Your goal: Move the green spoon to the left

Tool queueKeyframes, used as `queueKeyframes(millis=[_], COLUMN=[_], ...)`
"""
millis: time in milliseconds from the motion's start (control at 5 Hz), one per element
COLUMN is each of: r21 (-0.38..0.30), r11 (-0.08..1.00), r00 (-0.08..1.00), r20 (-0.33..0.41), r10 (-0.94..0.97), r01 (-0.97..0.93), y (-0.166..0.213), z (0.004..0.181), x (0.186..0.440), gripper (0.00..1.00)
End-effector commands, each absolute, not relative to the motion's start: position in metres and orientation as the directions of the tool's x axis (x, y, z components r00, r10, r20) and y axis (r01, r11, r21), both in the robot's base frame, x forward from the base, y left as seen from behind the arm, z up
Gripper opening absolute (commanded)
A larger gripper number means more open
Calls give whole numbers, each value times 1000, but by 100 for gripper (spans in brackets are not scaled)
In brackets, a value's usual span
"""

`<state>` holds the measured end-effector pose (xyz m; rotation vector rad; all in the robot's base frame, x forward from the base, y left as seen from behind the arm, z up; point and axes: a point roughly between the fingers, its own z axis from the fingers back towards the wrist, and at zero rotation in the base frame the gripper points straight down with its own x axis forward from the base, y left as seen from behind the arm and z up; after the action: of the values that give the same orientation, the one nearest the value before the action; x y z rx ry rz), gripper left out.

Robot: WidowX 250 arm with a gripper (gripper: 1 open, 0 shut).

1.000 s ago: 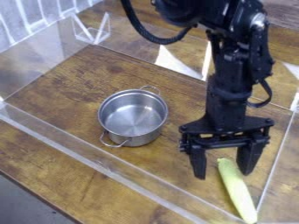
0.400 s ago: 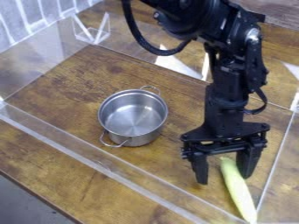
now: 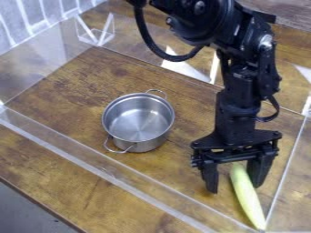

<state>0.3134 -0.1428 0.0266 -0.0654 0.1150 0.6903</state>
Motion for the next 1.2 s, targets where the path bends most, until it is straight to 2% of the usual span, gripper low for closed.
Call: queueKeyframes(millis=[0, 800, 1000], r21=[-41, -53, -43], r11=[743, 734, 722], r00=[742, 733, 720], r20=[-109, -140, -143], r10=[661, 666, 680], r01=[-668, -677, -690], y=[-133, -146, -144], z=[43, 45, 47], x=[326, 333, 333], gripper=[100, 100, 0])
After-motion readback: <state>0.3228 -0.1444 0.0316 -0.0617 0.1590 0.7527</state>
